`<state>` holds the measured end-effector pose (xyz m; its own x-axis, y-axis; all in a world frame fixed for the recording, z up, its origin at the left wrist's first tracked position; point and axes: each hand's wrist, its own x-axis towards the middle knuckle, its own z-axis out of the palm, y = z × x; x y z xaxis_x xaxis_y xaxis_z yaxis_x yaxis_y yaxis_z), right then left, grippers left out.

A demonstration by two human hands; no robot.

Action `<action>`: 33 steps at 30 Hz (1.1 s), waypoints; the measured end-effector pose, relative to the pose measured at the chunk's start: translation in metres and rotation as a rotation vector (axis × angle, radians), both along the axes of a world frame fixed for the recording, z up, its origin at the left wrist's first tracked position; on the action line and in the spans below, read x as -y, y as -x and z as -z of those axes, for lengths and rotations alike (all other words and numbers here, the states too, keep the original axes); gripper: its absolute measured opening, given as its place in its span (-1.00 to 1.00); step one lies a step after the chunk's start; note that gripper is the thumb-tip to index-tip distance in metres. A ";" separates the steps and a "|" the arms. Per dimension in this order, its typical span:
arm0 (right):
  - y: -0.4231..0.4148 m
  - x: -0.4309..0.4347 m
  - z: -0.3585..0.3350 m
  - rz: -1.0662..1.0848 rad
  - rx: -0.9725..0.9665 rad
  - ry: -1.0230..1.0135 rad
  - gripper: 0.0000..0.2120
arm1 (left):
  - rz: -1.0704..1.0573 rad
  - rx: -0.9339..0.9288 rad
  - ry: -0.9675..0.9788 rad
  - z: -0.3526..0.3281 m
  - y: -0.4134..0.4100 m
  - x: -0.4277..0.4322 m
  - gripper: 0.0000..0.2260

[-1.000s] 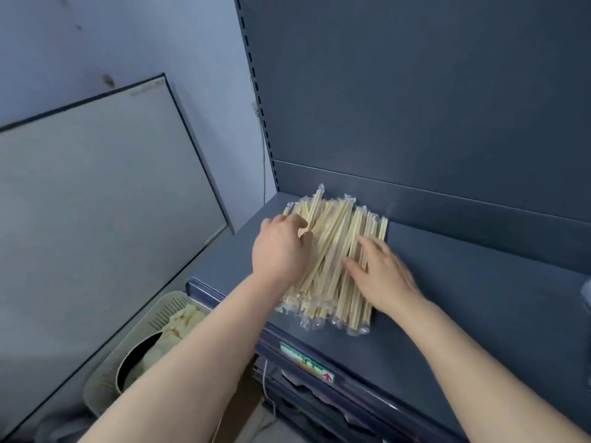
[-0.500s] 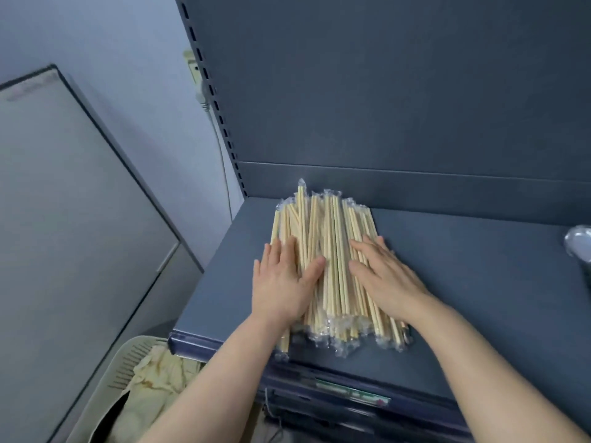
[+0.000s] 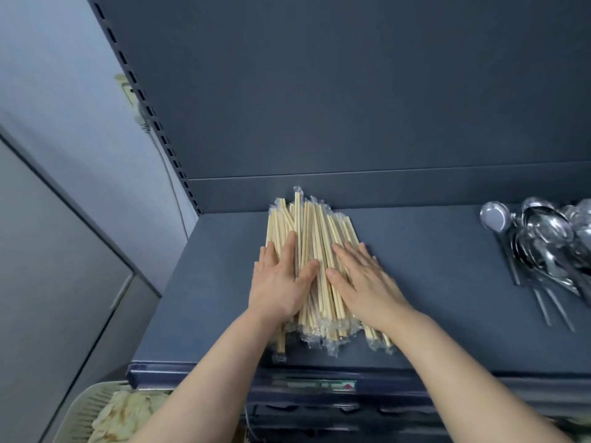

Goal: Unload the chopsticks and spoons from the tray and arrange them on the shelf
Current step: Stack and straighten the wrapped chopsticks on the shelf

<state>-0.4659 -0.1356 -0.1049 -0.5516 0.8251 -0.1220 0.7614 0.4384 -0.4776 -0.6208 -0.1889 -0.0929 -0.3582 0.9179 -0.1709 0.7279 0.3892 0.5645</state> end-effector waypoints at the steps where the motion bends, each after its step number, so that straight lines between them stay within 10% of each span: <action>1: -0.010 -0.001 0.000 0.010 0.001 0.000 -0.42 | 0.011 0.002 0.005 -0.002 -0.010 -0.003 -0.39; 26: -0.195 -0.032 -0.009 0.210 -0.255 0.105 -0.50 | 0.153 0.067 0.027 -0.004 -0.196 -0.066 -0.36; 30: -0.191 -0.028 -0.019 0.184 -0.223 -0.015 -0.56 | 0.031 0.377 -0.151 -0.009 -0.180 -0.065 -0.33; 33: -0.188 -0.026 -0.025 0.163 -0.182 -0.143 -0.60 | -0.119 0.203 -0.157 -0.016 -0.167 -0.064 -0.54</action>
<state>-0.2781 -0.1100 -0.0796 -0.4123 0.9065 0.0908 0.7349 0.3898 -0.5550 -0.4537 -0.1247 -0.0769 -0.4376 0.8925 -0.1089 0.5483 0.3609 0.7544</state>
